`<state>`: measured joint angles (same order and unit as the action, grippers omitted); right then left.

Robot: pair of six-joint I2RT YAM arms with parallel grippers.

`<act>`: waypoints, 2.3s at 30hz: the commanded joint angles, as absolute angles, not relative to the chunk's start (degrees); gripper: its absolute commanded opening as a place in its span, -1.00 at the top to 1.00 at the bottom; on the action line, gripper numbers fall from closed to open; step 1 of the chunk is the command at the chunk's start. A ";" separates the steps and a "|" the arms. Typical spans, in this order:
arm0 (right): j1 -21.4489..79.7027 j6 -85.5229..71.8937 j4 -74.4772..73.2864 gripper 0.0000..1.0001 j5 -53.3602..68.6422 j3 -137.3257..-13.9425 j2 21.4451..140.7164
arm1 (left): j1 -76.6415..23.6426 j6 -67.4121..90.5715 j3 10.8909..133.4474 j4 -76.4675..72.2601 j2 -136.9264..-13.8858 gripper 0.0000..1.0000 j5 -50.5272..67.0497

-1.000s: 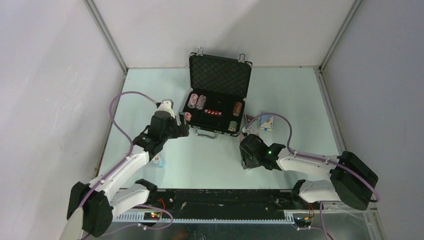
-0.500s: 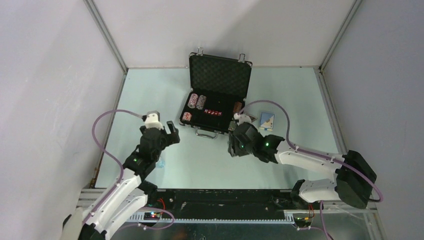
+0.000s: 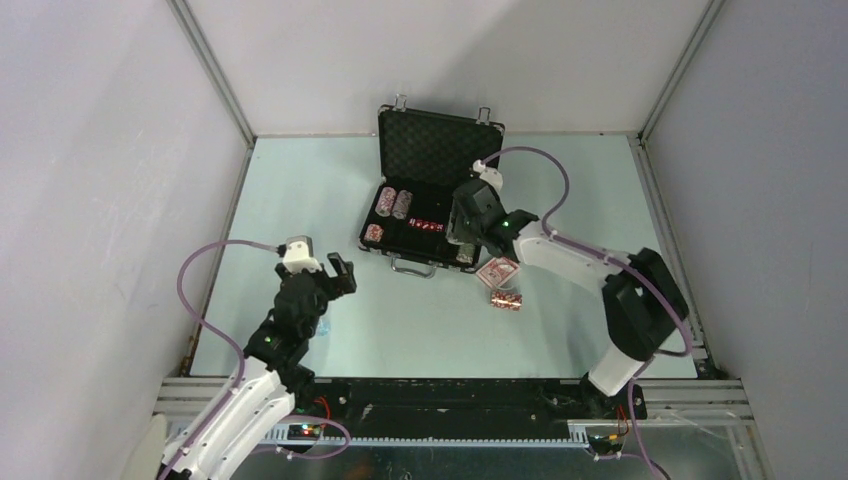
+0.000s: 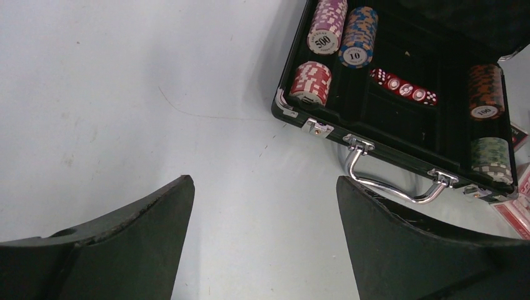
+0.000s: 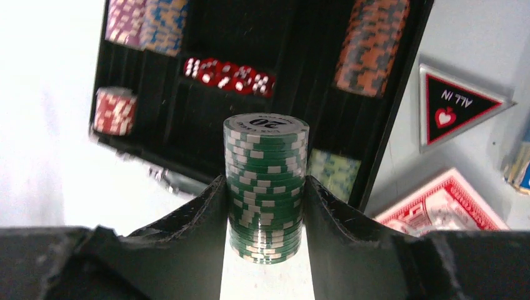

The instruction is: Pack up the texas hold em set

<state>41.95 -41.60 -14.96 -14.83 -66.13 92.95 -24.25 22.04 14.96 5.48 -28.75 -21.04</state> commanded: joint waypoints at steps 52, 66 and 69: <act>35.10 -6.95 -27.24 -0.45 1.07 -70.63 92.14 | -24.43 21.05 15.55 0.48 -32.91 -0.92 -19.88; 41.45 -10.21 -35.19 -0.70 -4.32 -57.79 84.73 | -24.44 20.91 14.75 0.35 -31.31 -0.94 -18.61; 42.11 -10.63 -35.96 -0.80 -5.18 -57.05 84.78 | -24.43 20.96 14.60 0.33 -30.94 -0.94 -18.79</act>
